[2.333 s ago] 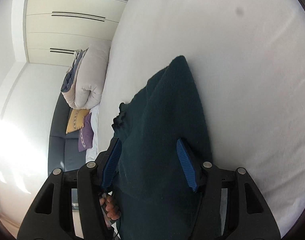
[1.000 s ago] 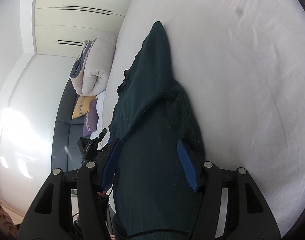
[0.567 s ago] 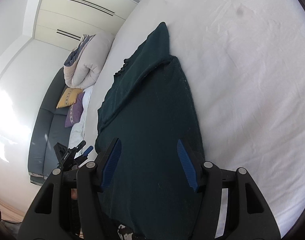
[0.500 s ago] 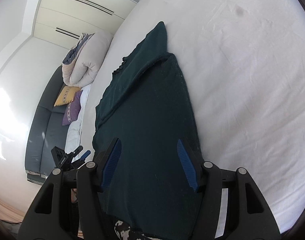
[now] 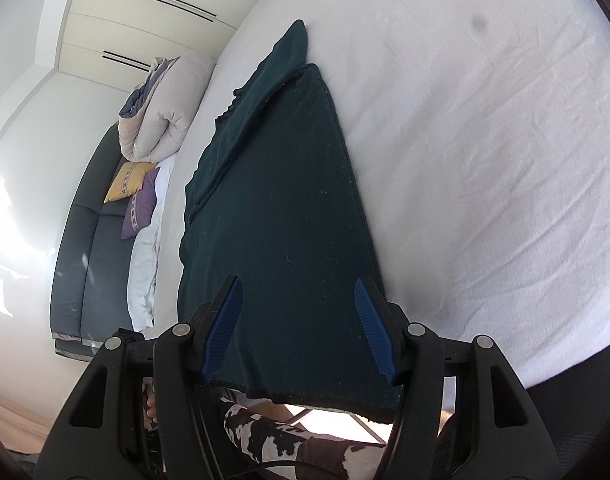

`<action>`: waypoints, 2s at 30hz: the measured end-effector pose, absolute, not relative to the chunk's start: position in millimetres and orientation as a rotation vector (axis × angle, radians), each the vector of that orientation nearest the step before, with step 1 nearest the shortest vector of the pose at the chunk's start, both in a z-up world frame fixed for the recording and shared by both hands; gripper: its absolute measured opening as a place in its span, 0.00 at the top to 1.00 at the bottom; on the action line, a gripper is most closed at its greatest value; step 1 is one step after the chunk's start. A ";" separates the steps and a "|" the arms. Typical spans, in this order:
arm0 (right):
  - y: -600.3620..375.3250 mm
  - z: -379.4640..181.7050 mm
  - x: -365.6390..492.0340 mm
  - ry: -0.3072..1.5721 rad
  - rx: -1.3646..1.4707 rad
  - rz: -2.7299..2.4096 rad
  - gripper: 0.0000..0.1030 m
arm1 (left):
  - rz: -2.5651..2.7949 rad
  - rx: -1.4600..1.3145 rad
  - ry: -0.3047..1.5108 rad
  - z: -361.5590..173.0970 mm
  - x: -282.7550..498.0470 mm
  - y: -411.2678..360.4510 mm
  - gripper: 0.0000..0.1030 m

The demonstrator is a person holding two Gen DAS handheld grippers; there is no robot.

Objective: Fold small clothes

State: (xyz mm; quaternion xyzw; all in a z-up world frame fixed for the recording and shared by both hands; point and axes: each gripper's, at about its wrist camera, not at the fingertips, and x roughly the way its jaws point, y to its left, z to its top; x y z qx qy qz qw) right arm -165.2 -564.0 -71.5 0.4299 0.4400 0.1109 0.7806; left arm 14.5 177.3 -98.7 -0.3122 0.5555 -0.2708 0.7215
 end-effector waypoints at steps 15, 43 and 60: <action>-573.9 -72.7 -188.2 0.992 0.935 0.231 0.44 | -0.640 -0.762 1.318 -114.0 11.3 172.3 0.59; -573.1 -99.3 -194.4 1.194 0.941 0.250 0.71 | -0.618 -0.759 1.286 -119.6 6.7 179.6 0.94; -571.1 -39.7 -175.1 0.986 0.969 0.341 0.93 | -0.737 -0.940 1.061 -65.1 21.3 191.8 0.94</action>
